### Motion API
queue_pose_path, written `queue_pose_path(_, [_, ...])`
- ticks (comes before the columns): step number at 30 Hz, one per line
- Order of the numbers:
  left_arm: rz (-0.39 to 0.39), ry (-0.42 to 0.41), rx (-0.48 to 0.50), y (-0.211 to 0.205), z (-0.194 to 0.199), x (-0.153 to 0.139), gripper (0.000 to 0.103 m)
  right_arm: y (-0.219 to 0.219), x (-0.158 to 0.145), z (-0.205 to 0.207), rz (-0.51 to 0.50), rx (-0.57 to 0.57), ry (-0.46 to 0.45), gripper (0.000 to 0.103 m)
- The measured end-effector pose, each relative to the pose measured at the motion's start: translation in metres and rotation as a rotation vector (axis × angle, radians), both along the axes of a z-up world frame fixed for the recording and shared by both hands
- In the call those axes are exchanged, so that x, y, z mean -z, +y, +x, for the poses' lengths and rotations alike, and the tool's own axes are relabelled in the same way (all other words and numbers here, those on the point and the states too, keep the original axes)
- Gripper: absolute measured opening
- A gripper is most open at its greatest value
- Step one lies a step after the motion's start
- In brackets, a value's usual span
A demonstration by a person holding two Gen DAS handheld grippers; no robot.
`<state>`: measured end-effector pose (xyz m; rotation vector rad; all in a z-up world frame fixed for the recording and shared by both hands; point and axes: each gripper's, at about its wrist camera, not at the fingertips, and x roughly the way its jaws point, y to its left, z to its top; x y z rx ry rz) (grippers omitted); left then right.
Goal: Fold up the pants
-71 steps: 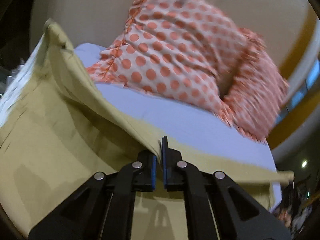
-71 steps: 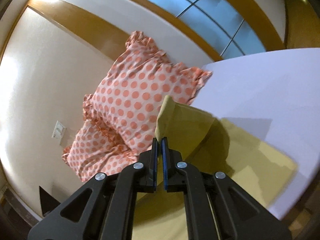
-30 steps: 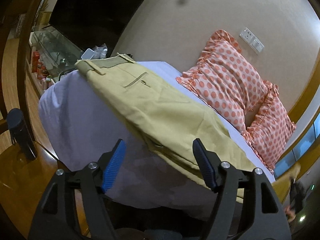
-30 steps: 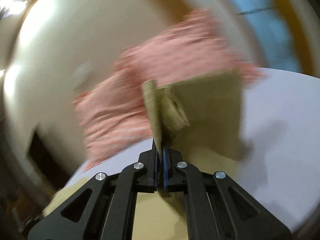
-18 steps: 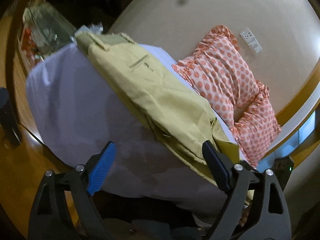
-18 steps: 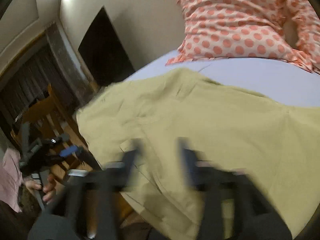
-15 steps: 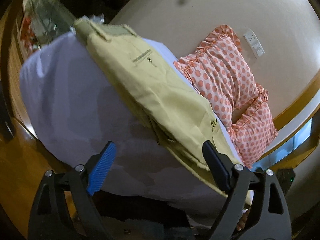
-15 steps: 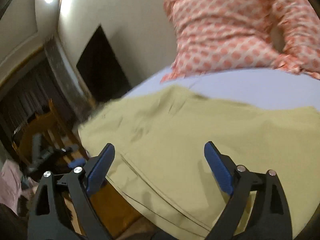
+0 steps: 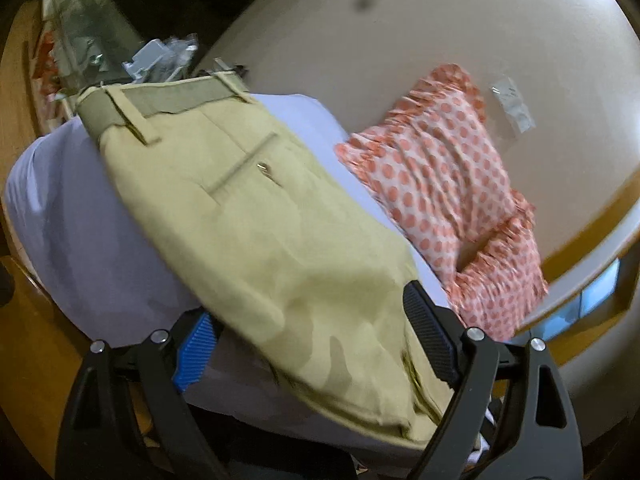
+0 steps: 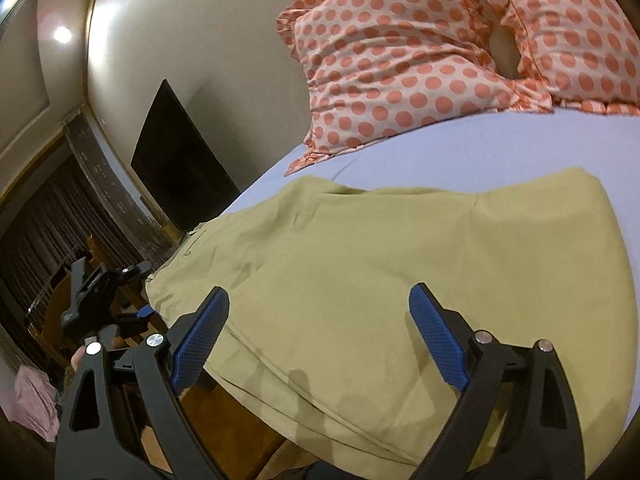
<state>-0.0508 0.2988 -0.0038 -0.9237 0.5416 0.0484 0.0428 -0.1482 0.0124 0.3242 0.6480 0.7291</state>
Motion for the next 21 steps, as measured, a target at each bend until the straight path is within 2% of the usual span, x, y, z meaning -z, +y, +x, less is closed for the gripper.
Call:
queue_pose_path(1, [-0.022, -0.002, -0.015, 0.006, 0.001, 0.002, 0.079, -0.002, 0.002, 0.001, 0.006, 0.003, 0.005, 0.093])
queue_pose_path(2, [-0.04, 0.001, -0.029, 0.012, 0.002, 0.003, 0.072, -0.005, 0.003, 0.001, 0.011, 0.009, 0.007, 0.093])
queue_pose_path(3, [-0.064, 0.013, -0.056, 0.02, 0.004, 0.005, 0.058, -0.008, 0.004, 0.001, 0.013, 0.014, 0.006, 0.093])
queue_pose_path(4, [-0.08, 0.022, -0.074, 0.026, 0.005, 0.006, 0.051, -0.011, 0.004, 0.001, 0.015, 0.017, 0.006, 0.093])
queue_pose_path(6, [-0.094, 0.052, -0.1, 0.038, 0.011, 0.01, 0.017, -0.018, 0.005, 0.002, 0.027, 0.023, 0.002, 0.093])
queue_pose_path(8, [-0.063, 0.1, -0.097, 0.044, 0.02, 0.011, 0.014, -0.026, 0.004, 0.003, 0.038, 0.028, -0.003, 0.093])
queue_pose_path(10, [0.047, 0.157, -0.091, 0.035, 0.03, -0.005, 0.011, -0.035, 0.003, 0.002, 0.045, 0.038, -0.011, 0.093])
queue_pose_path(11, [0.163, 0.175, -0.082, 0.021, 0.038, -0.025, 0.01, -0.041, 0.001, 0.001, 0.047, 0.047, -0.02, 0.093])
queue_pose_path(13, [0.337, 0.156, -0.056, -0.008, 0.048, -0.061, 0.009, -0.059, -0.003, -0.001, 0.055, 0.086, -0.045, 0.093])
queue_pose_path(15, [0.513, 0.101, 0.006, -0.053, 0.063, -0.104, 0.009, -0.082, -0.006, -0.001, 0.073, 0.142, -0.054, 0.094])
queue_pose_path(17, [0.675, 0.023, 0.11, -0.113, 0.076, -0.139, 0.009, -0.107, -0.008, -0.002, 0.101, 0.206, -0.05, 0.094])
queue_pose_path(18, [0.771, -0.032, 0.205, -0.159, 0.083, -0.154, 0.009, -0.123, -0.008, -0.002, 0.126, 0.249, -0.044, 0.094])
queue_pose_path(19, [0.825, -0.065, 0.276, -0.188, 0.085, -0.158, 0.01, -0.137, -0.009, -0.003, 0.147, 0.285, -0.037, 0.094])
queue_pose_path(21, [0.94, -0.138, 0.507, -0.271, 0.085, -0.151, 0.01, -0.163, -0.009, -0.005, 0.195, 0.344, -0.023, 0.094])
